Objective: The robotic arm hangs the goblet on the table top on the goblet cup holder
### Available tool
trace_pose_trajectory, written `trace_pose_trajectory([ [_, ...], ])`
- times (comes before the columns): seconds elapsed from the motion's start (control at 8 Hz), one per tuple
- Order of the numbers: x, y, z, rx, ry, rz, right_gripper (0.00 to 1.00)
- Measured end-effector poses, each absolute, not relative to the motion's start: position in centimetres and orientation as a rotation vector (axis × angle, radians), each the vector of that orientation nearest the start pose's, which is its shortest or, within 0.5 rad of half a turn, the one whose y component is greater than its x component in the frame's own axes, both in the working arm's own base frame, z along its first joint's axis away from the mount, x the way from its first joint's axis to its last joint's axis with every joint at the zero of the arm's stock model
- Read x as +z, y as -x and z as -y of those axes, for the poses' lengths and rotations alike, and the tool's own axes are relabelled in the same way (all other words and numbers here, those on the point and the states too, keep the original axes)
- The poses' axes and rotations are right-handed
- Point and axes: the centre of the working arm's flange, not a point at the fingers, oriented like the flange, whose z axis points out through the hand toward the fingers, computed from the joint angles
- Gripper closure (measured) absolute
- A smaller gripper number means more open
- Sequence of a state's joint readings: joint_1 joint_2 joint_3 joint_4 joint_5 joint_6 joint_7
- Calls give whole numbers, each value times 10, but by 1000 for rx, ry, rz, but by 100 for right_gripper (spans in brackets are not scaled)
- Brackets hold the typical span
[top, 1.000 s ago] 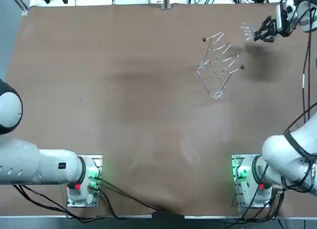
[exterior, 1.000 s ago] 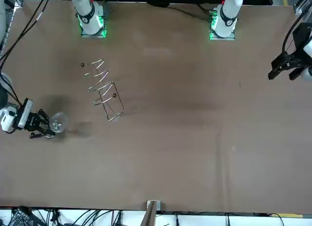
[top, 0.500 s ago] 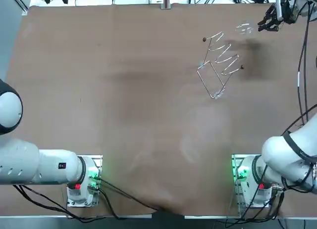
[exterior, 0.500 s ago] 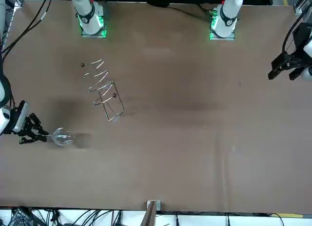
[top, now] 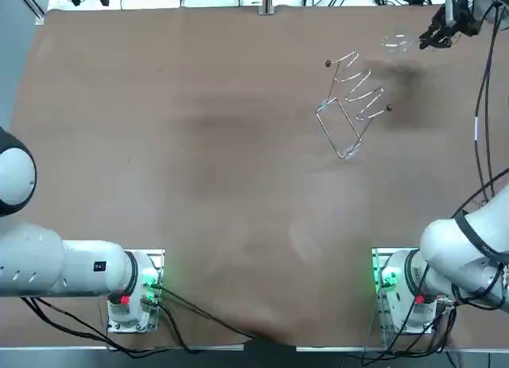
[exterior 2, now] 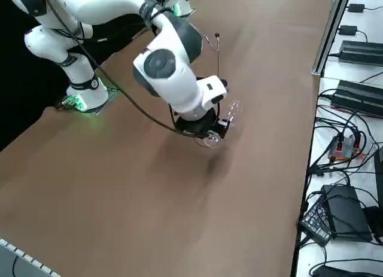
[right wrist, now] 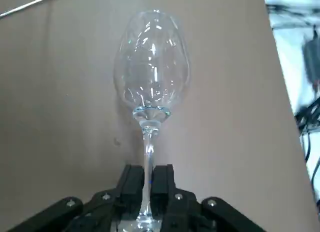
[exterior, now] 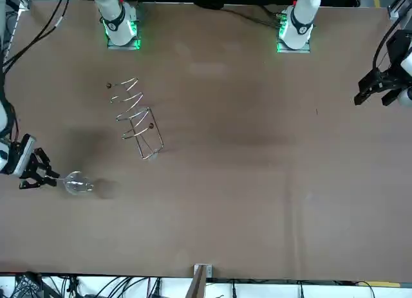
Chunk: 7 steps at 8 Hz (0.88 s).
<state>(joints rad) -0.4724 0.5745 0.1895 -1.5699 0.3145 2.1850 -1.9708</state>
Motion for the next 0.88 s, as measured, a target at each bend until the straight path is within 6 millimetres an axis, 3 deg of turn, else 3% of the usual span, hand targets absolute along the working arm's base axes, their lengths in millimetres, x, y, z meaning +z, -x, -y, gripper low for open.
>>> trace_pose_trajectory([
  [0.38,336,-676,174,-368,2389,1847,87],
  [0.88,370,-663,124,-1,2705,1386,89],
])
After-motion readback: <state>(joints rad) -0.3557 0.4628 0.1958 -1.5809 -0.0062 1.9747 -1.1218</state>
